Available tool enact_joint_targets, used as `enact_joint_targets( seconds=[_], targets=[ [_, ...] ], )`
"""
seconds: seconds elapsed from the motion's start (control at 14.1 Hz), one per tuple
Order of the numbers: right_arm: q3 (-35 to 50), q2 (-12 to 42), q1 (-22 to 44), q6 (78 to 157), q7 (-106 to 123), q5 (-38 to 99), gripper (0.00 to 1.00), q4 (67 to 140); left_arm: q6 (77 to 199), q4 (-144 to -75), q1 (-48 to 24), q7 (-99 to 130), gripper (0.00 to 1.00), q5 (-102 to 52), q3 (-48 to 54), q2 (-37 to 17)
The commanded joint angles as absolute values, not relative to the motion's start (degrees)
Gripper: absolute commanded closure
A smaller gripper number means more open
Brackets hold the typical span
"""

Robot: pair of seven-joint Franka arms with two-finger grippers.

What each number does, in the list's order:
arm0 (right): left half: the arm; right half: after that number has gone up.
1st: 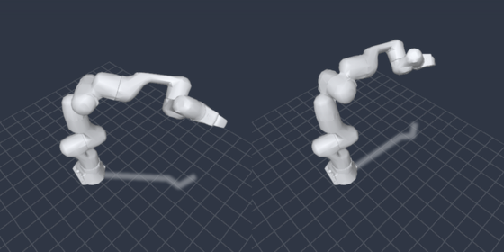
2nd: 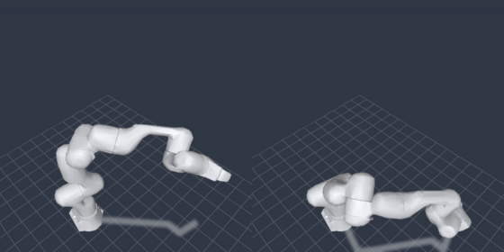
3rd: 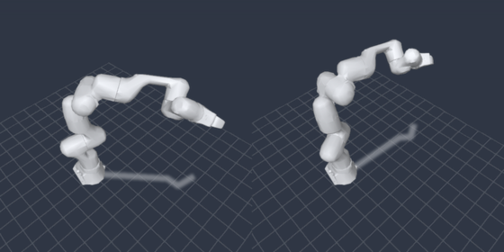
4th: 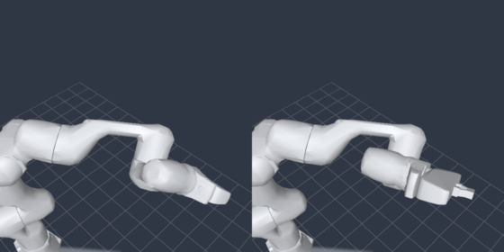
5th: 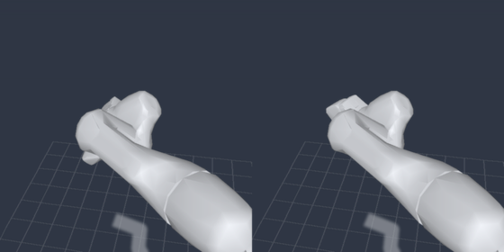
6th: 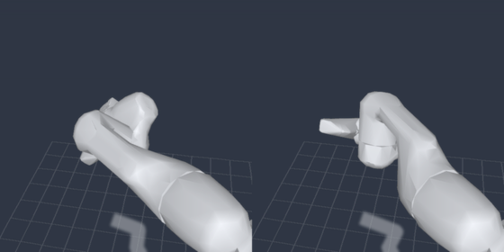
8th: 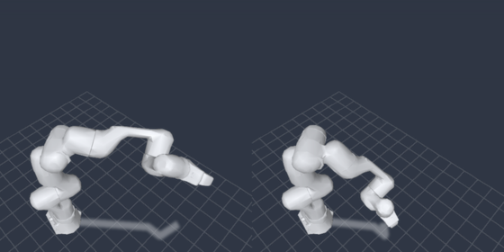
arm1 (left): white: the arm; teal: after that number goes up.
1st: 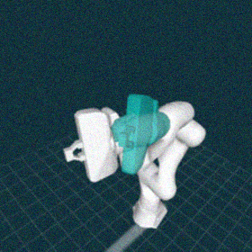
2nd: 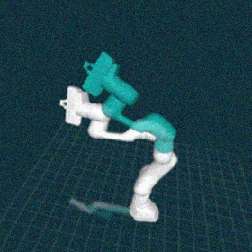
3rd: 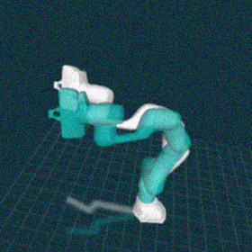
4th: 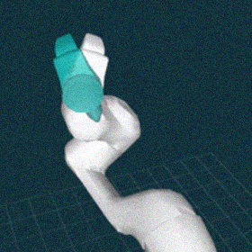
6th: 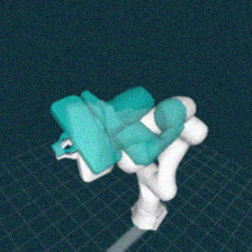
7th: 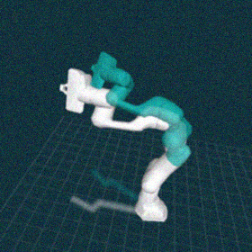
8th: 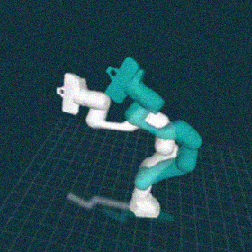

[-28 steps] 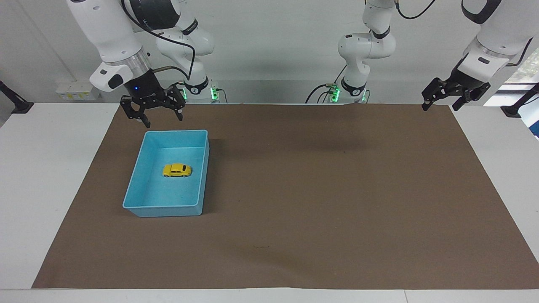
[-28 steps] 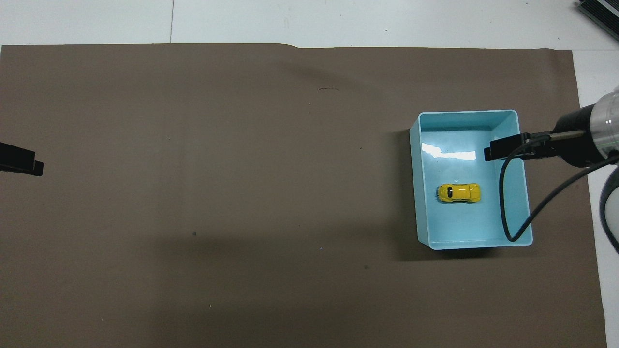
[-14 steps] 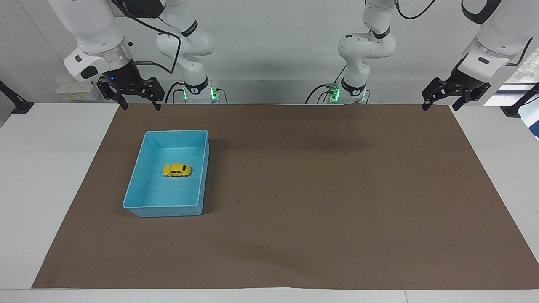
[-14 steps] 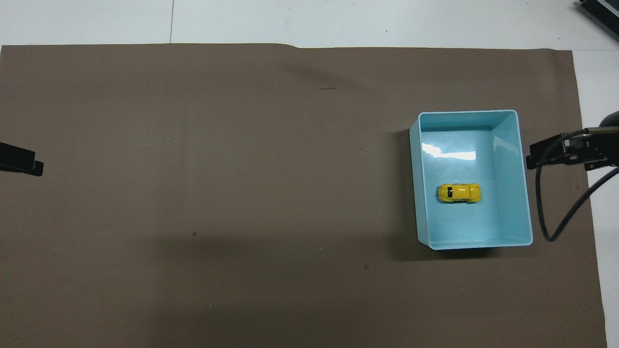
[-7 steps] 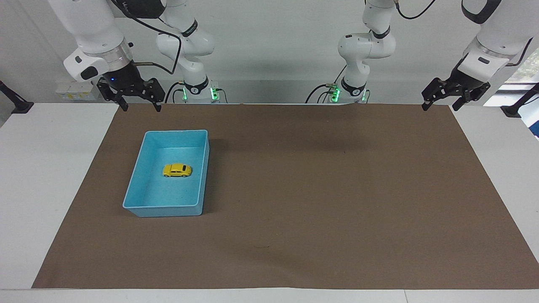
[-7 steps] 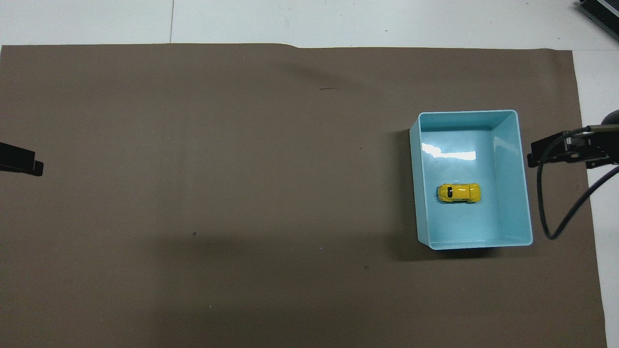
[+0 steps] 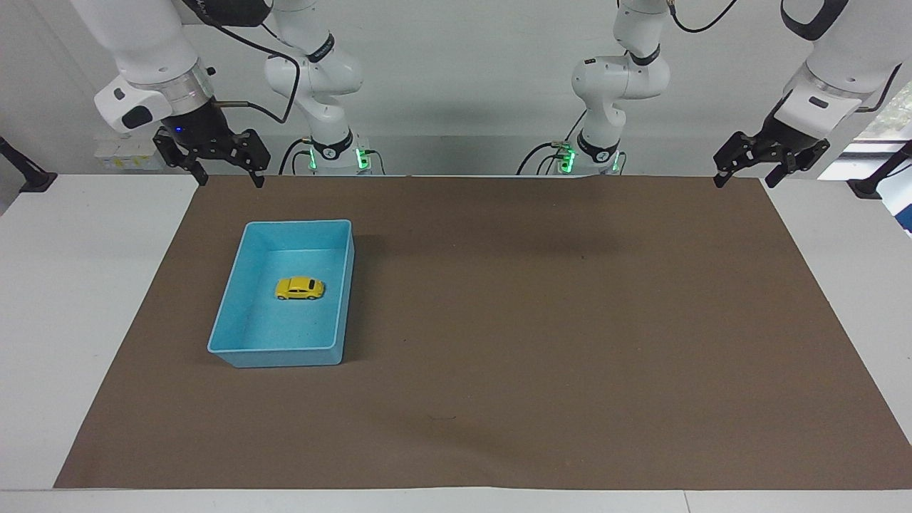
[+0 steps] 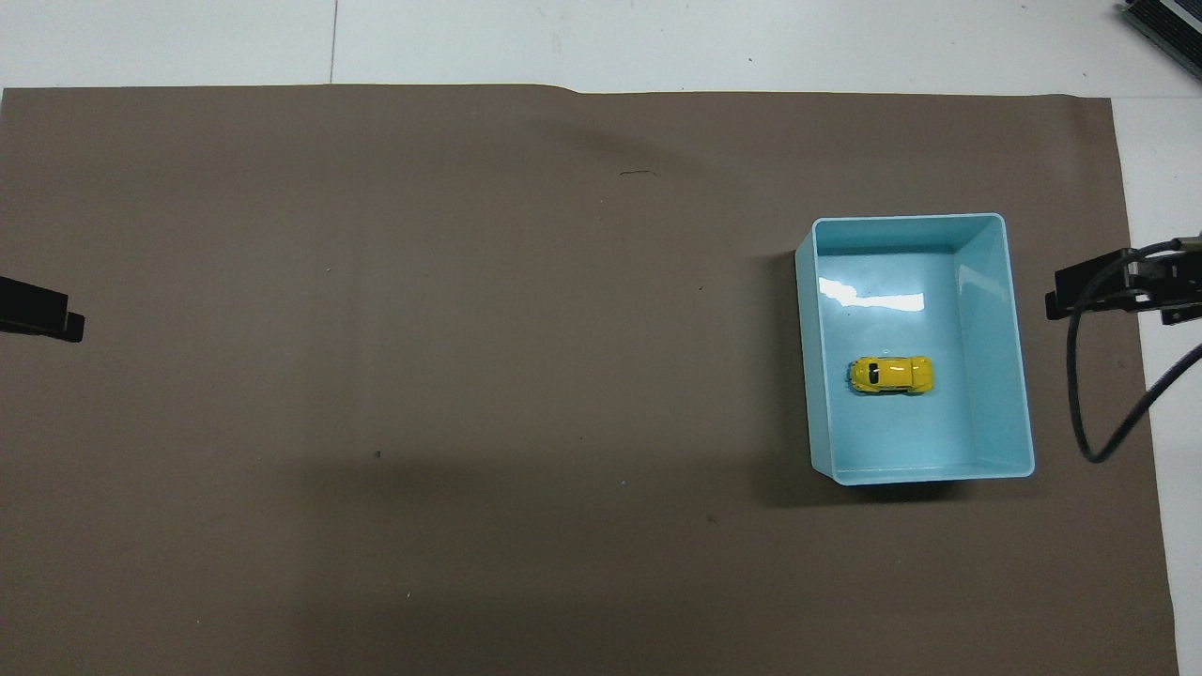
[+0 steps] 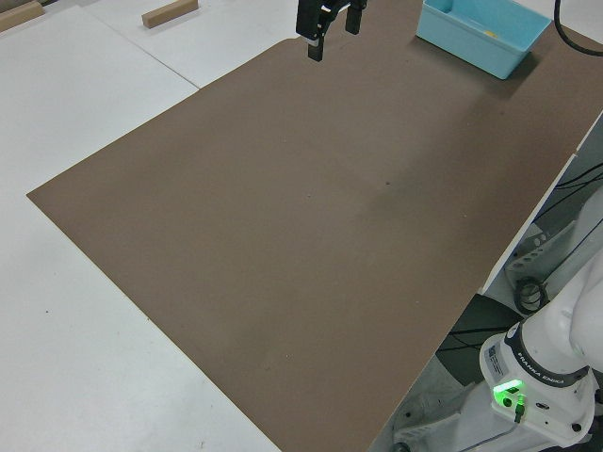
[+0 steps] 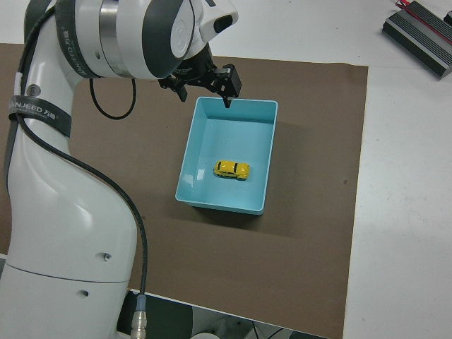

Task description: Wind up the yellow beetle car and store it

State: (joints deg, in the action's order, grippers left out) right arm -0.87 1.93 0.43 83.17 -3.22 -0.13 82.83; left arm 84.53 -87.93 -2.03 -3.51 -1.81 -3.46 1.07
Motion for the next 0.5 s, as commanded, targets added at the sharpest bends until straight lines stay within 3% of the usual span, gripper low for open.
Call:
enact_joint_targets(
  seconds=[0.0, 0.43],
  targets=[
    [-0.62, 1.49, 0.09, 82.53, -4.39, -1.05, 0.0, 82.44, 83.67, -86.84, -1.05, -3.16, 0.0, -1.14, -2.55, 0.7],
    [-0.53, 1.41, 0.18, 82.62, -3.96, -1.14, 0.0, 82.44, 83.67, -86.84, -1.05, -3.16, 0.0, -1.14, -2.64, 0.7]
  ],
)
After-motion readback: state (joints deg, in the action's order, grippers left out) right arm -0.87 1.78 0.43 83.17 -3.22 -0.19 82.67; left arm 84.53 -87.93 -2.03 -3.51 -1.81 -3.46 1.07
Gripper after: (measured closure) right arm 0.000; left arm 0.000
